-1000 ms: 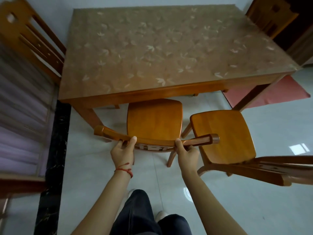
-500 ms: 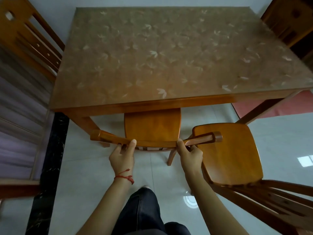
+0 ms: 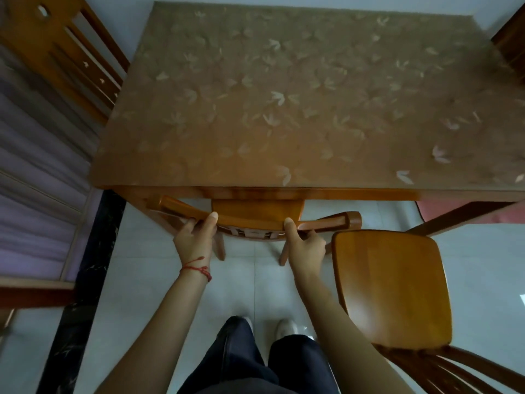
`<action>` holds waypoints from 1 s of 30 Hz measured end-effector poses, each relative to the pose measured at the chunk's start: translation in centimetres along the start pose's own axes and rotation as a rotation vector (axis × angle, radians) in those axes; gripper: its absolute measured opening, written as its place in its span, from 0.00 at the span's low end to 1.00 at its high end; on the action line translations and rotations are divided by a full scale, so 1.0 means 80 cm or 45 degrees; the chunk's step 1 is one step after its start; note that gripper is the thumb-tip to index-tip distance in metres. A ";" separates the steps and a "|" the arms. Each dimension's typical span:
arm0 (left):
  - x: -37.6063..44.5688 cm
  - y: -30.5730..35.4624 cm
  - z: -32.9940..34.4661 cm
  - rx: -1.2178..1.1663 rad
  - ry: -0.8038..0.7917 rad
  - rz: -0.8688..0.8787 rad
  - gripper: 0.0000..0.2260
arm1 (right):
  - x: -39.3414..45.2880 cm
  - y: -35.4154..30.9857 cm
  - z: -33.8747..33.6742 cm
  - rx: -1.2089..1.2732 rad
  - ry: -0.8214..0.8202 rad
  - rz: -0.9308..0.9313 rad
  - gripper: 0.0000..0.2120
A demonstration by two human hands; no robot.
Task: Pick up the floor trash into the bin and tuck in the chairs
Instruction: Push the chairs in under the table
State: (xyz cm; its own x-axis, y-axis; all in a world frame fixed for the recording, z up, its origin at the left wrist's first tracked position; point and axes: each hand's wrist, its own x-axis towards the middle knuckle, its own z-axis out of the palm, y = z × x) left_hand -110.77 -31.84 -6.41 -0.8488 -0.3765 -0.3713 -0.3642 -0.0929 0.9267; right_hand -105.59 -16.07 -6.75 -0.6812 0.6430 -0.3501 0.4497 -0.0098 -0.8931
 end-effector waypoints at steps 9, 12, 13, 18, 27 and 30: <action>0.032 0.019 0.052 -0.070 0.048 -0.006 0.07 | 0.068 -0.037 0.011 -0.040 -0.014 0.020 0.16; 0.035 0.018 0.060 -0.082 0.075 -0.017 0.04 | 0.081 -0.041 0.012 -0.078 -0.024 0.016 0.16; 0.034 0.017 0.062 -0.083 0.084 -0.015 0.04 | 0.084 -0.041 0.012 -0.088 -0.029 0.014 0.16; 0.036 0.012 0.064 -0.081 0.096 -0.001 0.04 | 0.086 -0.037 0.008 -0.131 -0.056 -0.011 0.17; 0.038 0.012 0.051 0.073 0.005 0.022 0.06 | 0.079 -0.041 0.006 -0.179 -0.082 -0.015 0.17; 0.041 0.023 0.040 0.370 -0.109 0.089 0.15 | 0.077 -0.042 0.000 -0.252 -0.146 -0.022 0.17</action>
State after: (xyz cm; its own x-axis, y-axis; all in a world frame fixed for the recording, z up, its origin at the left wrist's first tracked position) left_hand -115.43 -30.25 -6.13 -0.9004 -0.2928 -0.3219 -0.3875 0.2029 0.8993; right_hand -111.34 -12.07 -5.89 -0.7457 0.5504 -0.3754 0.5346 0.1581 -0.8302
